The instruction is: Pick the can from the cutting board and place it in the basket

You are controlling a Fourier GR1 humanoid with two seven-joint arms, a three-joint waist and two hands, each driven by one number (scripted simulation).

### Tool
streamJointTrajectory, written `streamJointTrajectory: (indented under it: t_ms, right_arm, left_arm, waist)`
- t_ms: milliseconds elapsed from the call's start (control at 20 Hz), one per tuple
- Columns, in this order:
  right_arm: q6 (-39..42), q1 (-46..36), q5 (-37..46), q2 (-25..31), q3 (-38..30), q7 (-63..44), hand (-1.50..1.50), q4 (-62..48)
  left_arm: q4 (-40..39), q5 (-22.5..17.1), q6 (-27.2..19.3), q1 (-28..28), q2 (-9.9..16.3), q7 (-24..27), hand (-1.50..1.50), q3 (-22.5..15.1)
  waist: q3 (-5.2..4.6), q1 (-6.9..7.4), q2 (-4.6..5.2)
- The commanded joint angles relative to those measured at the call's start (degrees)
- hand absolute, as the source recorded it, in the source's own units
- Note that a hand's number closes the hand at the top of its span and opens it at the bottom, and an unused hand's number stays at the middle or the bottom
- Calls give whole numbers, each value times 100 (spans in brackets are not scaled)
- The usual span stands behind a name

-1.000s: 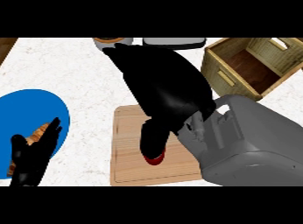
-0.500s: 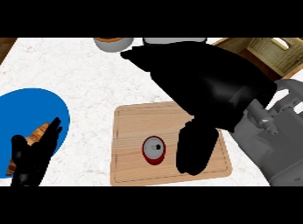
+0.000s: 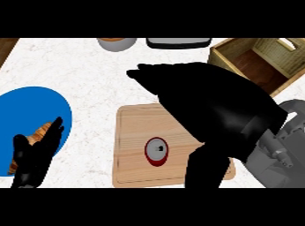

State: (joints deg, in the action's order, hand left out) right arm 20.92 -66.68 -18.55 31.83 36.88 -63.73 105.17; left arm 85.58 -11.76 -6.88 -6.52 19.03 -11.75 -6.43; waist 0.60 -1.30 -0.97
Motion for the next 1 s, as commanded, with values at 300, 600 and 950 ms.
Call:
streamJointTrajectory:
  t_ms: [300, 600, 950]
  right_arm:
    - [-416, 471, 865, -397, 656, -560, -150, -11]
    - [-515, 755, 1264, -694, 1128, -777, -150, 37]
    - [-701, 1324, 1954, -807, 1267, -39, -150, -521]
  left_arm:
    - [-537, 40, 55, -59, -93, -305, 0, -39]
    - [-408, 16, 142, -188, -80, -240, 0, 8]
    - [-465, 306, -9, -135, -284, -291, 0, -226]
  waist:
    - [-66, 83, 91]
    - [-67, 109, 71]
    - [-63, 125, 103]
